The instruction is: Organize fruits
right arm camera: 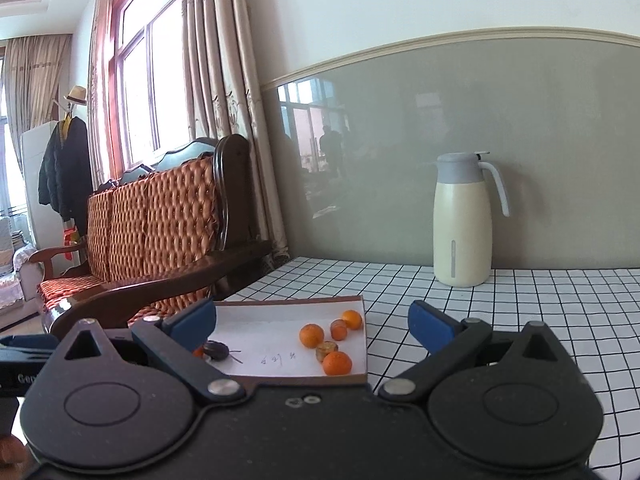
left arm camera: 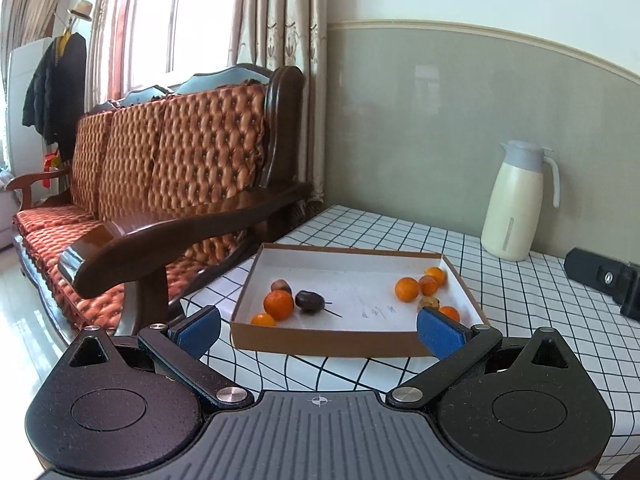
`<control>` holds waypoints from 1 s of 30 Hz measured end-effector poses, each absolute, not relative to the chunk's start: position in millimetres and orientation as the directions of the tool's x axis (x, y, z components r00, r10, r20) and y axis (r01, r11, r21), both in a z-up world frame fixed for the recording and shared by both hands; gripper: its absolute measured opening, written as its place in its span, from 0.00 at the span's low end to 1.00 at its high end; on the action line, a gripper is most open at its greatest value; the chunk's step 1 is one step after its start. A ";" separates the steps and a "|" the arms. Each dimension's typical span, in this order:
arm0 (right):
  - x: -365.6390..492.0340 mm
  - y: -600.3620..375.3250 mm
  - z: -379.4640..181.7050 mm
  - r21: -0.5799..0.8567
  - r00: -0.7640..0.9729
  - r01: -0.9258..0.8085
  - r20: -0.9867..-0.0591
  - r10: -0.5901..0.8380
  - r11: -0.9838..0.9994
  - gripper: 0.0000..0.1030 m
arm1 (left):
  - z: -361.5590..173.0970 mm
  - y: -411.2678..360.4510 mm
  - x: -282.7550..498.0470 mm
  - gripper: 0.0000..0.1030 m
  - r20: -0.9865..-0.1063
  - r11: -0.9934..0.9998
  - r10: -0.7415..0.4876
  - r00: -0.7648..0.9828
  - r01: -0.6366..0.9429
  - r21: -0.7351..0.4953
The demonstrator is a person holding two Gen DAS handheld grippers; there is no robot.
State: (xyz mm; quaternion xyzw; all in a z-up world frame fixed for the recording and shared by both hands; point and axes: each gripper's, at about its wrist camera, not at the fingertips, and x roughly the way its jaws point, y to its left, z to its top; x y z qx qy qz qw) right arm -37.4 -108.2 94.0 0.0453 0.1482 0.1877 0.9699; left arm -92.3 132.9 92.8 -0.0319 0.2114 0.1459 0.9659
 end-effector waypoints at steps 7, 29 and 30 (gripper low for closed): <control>-38.3 -102.3 92.2 0.139 0.881 -0.358 -0.276 0.383 0.923 0.94 | 89.7 136.5 -87.1 1.00 -0.426 0.953 0.276 0.862 -0.303 0.005; -37.8 -99.1 90.8 0.134 0.878 -0.363 -0.281 0.387 0.922 0.94 | 89.7 139.1 -83.3 1.00 -0.428 0.953 0.266 0.864 -0.303 -0.019; -37.8 -99.1 90.8 0.134 0.878 -0.363 -0.281 0.387 0.922 0.94 | 89.7 139.2 -83.0 1.00 -0.428 0.953 0.266 0.864 -0.303 -0.019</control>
